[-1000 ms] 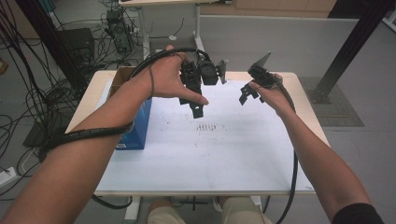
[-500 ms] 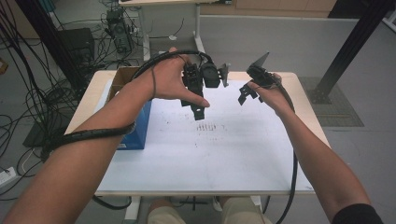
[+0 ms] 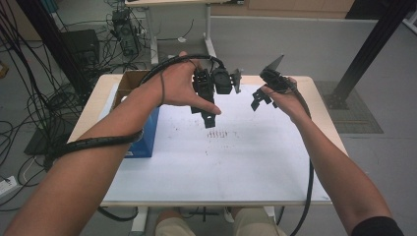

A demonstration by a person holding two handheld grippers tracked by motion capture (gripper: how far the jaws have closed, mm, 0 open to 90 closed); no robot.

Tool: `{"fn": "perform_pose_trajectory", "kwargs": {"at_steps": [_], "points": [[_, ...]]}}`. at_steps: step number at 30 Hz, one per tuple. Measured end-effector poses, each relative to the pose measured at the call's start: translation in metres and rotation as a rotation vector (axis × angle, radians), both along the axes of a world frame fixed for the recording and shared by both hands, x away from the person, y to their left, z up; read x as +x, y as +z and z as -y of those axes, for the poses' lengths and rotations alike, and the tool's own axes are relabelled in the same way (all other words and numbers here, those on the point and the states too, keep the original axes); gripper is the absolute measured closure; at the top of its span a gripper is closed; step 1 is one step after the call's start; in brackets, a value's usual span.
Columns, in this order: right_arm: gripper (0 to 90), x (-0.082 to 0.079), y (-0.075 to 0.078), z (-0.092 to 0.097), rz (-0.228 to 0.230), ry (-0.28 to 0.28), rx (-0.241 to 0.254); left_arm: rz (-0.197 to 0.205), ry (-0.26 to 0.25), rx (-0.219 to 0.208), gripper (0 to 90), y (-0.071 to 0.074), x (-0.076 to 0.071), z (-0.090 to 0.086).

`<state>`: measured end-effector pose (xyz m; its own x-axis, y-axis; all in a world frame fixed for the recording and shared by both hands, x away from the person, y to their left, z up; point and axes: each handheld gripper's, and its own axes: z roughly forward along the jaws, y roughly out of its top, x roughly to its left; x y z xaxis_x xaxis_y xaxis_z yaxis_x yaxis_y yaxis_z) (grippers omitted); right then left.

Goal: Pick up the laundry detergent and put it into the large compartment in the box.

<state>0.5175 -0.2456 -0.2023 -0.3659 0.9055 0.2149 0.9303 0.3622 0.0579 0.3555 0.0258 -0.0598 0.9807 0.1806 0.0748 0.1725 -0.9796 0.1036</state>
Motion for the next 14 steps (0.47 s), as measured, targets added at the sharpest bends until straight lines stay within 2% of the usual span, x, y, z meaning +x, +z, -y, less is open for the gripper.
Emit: {"fn": "perform_pose_trajectory", "kwargs": {"at_steps": [14], "points": [[4.6,-0.003,0.0027,-0.0049,0.005,0.034,0.0,0.016,-0.005,0.004,7.8,0.0011,-0.0054,-0.0025]]}}
